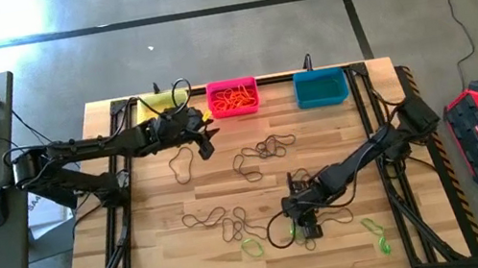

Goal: Sort rubber bands into baskets
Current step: Put the green rubber band into the yellow bin

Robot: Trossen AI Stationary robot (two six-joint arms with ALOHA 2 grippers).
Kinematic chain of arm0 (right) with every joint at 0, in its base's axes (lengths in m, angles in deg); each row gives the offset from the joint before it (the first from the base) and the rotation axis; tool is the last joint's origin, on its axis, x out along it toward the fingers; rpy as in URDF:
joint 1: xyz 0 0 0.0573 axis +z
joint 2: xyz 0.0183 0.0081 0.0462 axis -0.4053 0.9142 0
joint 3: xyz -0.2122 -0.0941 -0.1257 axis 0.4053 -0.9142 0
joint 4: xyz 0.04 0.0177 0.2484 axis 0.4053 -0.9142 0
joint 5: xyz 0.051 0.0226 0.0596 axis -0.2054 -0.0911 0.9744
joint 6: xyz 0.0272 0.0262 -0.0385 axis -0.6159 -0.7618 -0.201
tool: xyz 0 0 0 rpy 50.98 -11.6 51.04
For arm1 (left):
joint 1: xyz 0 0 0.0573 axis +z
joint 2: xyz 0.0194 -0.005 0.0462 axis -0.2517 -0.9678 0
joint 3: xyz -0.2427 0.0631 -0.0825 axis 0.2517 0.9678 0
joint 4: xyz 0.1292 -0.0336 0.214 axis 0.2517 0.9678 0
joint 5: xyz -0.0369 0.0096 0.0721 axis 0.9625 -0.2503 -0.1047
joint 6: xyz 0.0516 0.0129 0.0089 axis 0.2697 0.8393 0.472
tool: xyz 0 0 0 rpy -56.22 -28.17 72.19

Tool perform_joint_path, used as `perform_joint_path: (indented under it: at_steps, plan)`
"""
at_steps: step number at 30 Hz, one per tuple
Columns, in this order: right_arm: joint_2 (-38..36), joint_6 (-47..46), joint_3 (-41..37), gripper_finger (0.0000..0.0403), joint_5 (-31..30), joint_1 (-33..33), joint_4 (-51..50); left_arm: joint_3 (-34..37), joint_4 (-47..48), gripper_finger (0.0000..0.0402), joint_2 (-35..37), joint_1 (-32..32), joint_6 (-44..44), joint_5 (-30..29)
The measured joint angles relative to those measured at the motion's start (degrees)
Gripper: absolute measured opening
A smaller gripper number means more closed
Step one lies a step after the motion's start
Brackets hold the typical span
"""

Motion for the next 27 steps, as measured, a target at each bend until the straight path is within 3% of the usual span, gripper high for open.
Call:
perform_joint_path:
  at_steps: [10,14,19,27]
  plan:
    - [-0.06,4.57,0.02,0.0014,-1.23,-0.37,-0.88,0.0,-0.6,0.0151,0.0,-2.69,0.67,0.14]
    - [-2.71,6.86,0.02,0.0009,-5.06,-1.77,-2.04,0.0,-1.68,0.0151,-0.02,-4.18,1.52,4.09]
    - [-6.07,11.02,0.02,0.0002,-13.59,-4.86,-1.02,0.0,-3.26,0.0151,-0.03,-6.75,1.5,11.42]
    - [-9.7,16.31,0.02,0.0001,-27.87,-9.54,9.2,0.0,-7.11,0.0162,-4.37,-13.15,1.36,11.82]
